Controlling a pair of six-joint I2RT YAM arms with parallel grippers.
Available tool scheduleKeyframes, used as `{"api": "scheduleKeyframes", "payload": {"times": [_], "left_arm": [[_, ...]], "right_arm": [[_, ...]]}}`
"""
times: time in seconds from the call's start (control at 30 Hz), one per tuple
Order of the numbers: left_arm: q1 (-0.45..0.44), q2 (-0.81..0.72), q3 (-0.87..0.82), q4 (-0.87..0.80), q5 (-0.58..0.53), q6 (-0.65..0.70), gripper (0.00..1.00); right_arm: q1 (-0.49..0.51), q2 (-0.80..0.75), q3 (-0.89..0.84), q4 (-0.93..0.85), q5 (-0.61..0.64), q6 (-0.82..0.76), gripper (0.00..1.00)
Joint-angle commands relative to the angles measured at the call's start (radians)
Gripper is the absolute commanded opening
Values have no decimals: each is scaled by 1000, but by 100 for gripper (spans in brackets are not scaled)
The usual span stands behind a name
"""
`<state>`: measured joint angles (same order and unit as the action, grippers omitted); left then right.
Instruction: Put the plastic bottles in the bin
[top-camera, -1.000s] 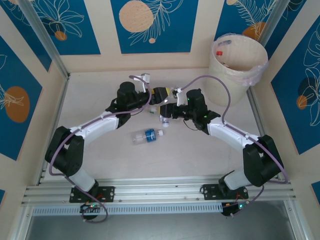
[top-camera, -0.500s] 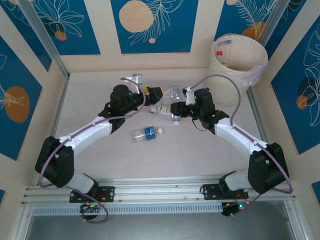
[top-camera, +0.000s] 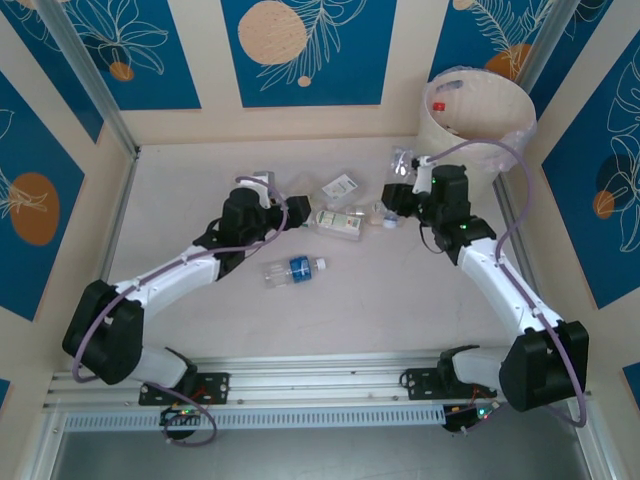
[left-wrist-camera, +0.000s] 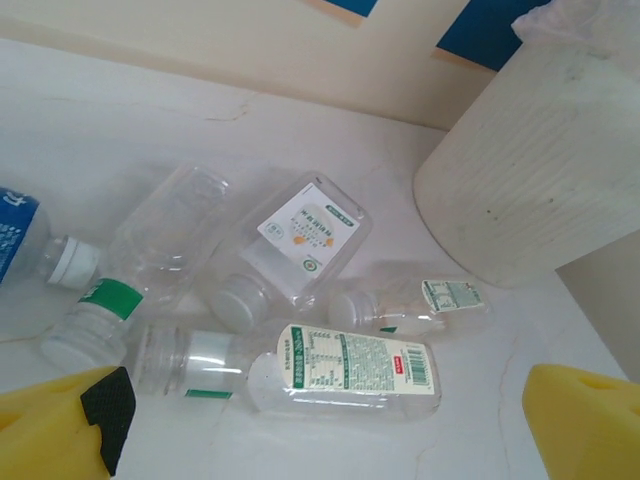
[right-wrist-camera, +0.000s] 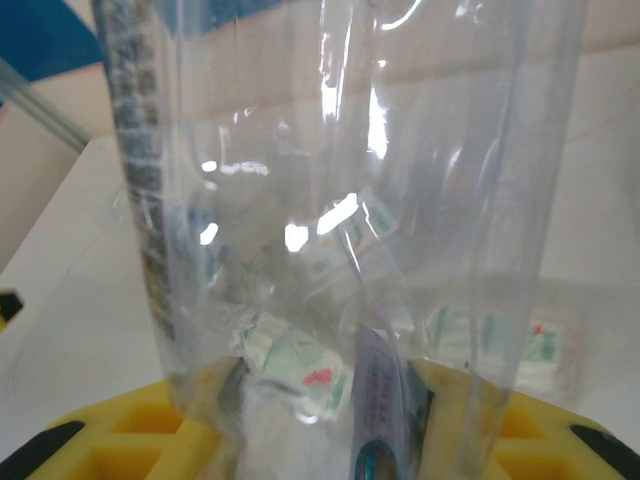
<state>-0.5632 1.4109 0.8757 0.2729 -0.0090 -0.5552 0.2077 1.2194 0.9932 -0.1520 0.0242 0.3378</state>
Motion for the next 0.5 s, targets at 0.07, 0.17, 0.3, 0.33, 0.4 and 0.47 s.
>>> {"api": "scheduleKeyframes", "payload": {"times": [0.07, 0.17, 0.3, 0.33, 0.4, 0.47], "left_arm": [[3, -88, -57, -5, -78, 44, 100], [4, -126, -93, 0, -105, 57, 100], [7, -176, -129, -8, -137, 86, 100], [7, -186, -138, -8, -143, 89, 100], [9, -209, -156, -3, -152, 93, 100], [11, -229, -174, 3, -157, 92, 100]], "right_arm": [[-60, 33, 168, 42, 16, -106, 38], [-102, 92, 263, 72, 37, -148, 38], [-162, 197, 439, 84, 87, -175, 38], [-172, 219, 476, 89, 101, -179, 38], [-194, 278, 565, 87, 118, -162, 38], [-211, 329, 638, 81, 134, -142, 39]]}}
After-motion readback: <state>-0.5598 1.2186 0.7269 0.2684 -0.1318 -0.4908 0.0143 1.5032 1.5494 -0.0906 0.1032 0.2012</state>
